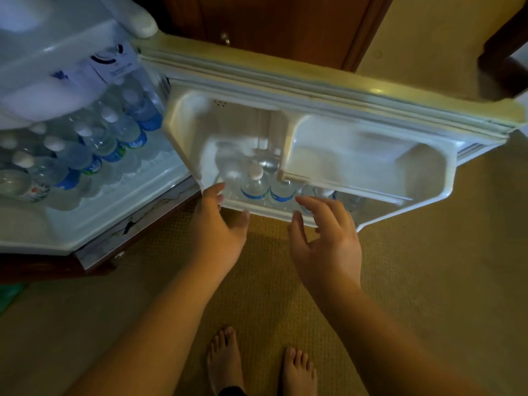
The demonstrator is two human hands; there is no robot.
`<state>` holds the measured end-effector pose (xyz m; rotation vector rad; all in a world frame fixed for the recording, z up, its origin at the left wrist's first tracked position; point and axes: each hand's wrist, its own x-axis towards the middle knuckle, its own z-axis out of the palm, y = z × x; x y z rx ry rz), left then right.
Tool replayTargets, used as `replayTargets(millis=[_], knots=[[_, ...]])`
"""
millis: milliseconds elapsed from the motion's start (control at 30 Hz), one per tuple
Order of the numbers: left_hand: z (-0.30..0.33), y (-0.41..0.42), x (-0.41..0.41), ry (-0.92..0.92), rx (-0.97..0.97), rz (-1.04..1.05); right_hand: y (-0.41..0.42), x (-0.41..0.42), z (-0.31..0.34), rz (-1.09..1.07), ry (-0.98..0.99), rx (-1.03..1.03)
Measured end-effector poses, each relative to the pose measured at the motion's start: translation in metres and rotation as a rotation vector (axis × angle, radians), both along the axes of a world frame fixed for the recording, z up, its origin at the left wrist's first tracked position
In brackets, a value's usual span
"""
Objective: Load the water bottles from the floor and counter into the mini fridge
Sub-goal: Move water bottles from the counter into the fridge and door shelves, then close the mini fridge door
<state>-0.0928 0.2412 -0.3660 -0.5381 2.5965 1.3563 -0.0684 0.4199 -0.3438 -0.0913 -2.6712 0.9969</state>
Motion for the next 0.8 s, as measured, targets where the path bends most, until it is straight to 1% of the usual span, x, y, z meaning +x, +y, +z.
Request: replayTargets(millis=[133,233,300,367,400,433,500,567,600,633,800], knots=[[0.051,-0.001,0.03,0.125,0.029,0.031,0.006,-0.011,0.061,0.084,0.217,0.022],[0.092,0.006,0.035,0.223,0.018,0.046,0.017,-0.032,0.111,0.125,0.337,0.051],[0.119,0.012,0.03,0.295,0.001,0.022,0.03,-0.054,0.139,0.13,0.391,0.102],[0.145,0.016,0.02,0.344,-0.015,-0.009,0.046,-0.08,0.157,0.147,0.372,0.187],[0.156,0.017,0.014,0.358,-0.03,-0.023,0.053,-0.093,0.161,0.159,0.305,0.248],[0.166,0.017,0.009,0.366,-0.048,-0.031,0.06,-0.106,0.163,0.17,0.184,0.326],[0.184,0.013,0.0,0.377,-0.095,-0.037,0.07,-0.125,0.161,0.173,-0.154,0.493],[0.196,0.004,-0.005,0.382,-0.167,-0.037,0.075,-0.134,0.156,0.194,-0.447,0.569],[0.201,-0.003,-0.007,0.375,-0.211,-0.028,0.075,-0.135,0.155,0.212,-0.521,0.581],[0.205,-0.013,-0.009,0.364,-0.262,-0.013,0.074,-0.134,0.155,0.223,-0.549,0.585],[0.219,-0.096,-0.012,0.261,-0.526,0.14,0.057,-0.129,0.17,0.167,-0.627,0.549]])
